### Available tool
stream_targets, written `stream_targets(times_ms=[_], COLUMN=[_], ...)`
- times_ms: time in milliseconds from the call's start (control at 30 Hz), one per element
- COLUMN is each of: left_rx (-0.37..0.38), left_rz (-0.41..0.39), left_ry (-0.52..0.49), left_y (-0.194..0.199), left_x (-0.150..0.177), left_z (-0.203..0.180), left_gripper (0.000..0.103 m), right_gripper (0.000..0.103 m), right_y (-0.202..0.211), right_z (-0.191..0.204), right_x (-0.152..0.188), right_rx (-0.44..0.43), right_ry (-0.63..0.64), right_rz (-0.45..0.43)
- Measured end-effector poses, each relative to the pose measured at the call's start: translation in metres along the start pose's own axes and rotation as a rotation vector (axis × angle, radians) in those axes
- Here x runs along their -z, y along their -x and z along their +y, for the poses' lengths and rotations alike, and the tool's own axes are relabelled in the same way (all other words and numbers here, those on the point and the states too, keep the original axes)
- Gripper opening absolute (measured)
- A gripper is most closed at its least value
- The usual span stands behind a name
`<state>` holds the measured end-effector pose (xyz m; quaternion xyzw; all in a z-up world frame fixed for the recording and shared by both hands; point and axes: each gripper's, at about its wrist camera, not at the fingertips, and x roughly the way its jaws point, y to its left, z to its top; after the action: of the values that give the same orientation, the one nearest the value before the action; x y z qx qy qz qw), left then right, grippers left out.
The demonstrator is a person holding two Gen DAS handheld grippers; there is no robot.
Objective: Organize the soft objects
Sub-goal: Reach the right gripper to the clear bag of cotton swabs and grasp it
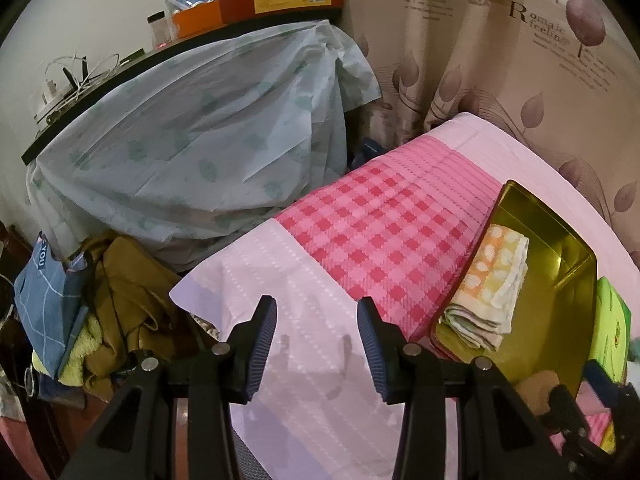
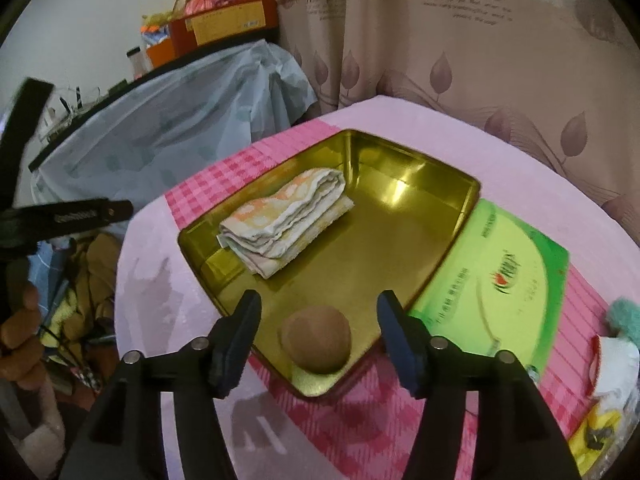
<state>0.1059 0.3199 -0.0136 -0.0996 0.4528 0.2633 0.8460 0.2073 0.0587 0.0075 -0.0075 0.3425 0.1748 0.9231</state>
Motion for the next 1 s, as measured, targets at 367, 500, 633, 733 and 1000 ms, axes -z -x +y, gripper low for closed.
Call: stream_targets(times_ms=[367,500,633,733,1000], left_rx=[0.0,-0.001,-0.006,-0.008,0.001], left_rz=[-0.025,-0.029,-0.033,-0.034,-0.065], left_ry=[-0.048,-0.048,-0.061,-0.061,-0.103], left_y=[0.004,0.005,0.005,0.005,0.012], left_x=[0.003,0.003,0.005,0.006,0.01], left_z=[-0.009,-0.01,-0.012,-0.013,-0.02], left_gripper=[0.043,0.043,0.043,0.043,0.043], right_gripper=[0.064,0.064,0.064,0.064,0.064], right_y=[0.078,0.106,0.133,0.148,0.146], right_z=[-0.054,-0.102,-0.158,-0.191,-0.23], right_x=[0.021,0.041,0.065,0.081,0.123], right_rx=[0.084,0.168,0.266,0.32,0.385], right_ry=[-0.072,-0.15,-0.25,-0.32,-0.402], right_rz=[-0.111,-0.121,-0.127,-0.126,-0.067])
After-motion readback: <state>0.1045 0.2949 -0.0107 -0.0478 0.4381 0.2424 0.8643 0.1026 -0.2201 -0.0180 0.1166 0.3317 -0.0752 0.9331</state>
